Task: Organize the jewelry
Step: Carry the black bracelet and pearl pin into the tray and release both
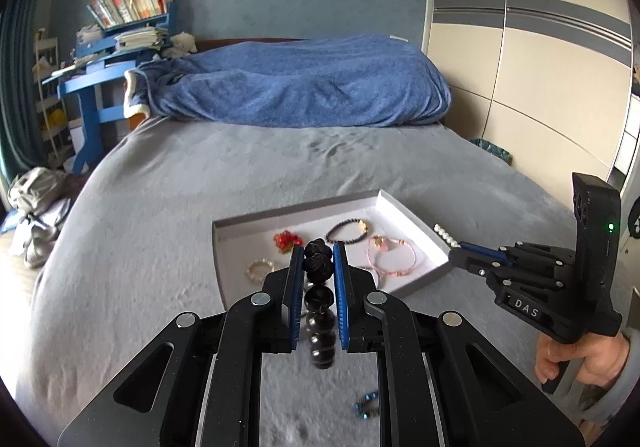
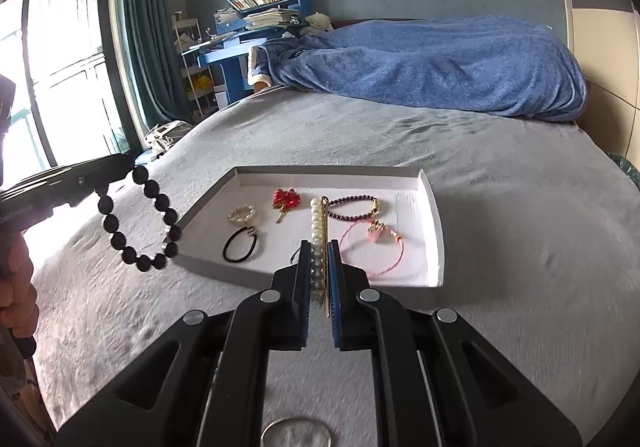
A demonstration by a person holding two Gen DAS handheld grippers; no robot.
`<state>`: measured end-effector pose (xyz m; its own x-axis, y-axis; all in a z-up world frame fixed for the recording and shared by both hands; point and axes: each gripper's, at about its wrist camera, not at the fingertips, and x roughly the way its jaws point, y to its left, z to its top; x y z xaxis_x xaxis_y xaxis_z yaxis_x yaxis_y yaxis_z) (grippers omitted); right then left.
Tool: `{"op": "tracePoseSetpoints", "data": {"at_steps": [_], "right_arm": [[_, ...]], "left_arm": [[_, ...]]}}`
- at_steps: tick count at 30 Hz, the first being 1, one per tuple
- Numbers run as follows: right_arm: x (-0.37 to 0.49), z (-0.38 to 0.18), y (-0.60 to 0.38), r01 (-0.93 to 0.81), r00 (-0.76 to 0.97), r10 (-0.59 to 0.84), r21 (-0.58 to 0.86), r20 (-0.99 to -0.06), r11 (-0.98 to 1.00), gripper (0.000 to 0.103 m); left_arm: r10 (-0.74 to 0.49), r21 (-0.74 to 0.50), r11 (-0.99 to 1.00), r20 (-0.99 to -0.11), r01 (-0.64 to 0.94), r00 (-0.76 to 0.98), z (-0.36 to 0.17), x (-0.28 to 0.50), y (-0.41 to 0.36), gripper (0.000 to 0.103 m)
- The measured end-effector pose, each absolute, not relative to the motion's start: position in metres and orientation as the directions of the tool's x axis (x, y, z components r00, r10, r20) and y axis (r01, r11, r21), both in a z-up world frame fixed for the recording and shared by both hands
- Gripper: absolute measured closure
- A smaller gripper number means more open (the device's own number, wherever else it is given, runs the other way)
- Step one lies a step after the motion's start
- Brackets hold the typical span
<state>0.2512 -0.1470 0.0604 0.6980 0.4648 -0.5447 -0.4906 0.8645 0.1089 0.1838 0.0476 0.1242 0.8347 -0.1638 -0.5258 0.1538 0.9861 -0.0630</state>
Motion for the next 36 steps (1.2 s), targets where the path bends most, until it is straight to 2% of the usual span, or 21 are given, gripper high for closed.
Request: {"op": "tracePoseSetpoints", "data": {"at_steps": [14, 24, 36], "right_arm": [[0.310, 0.055, -0.143, -0.466, 0.696, 0.424, 0.084, -0.579, 0.881, 0.095], [0.344, 0.022, -0.139, -0.435, 0.662, 0.385, 0.090, -0.643, 0.896, 0.095], [0.366, -0.009, -0.132, -0.424, 0.621, 0.320, 0.037, -0.715, 0.905, 0.095]], "left_arm": [[-0.168, -0.056, 0.985, -0.544, 0.163, 0.822, 0.113, 0.236, 0.038, 0.088], [-0.164, -0.090, 0.986, -0.572, 0.138, 0.804, 0.085, 0.266, 0.047, 0.088], [-0.100, -0.047, 0.995, -0.635, 0.090, 0.766, 0.048, 0.294, 0.053, 0.088]]}}
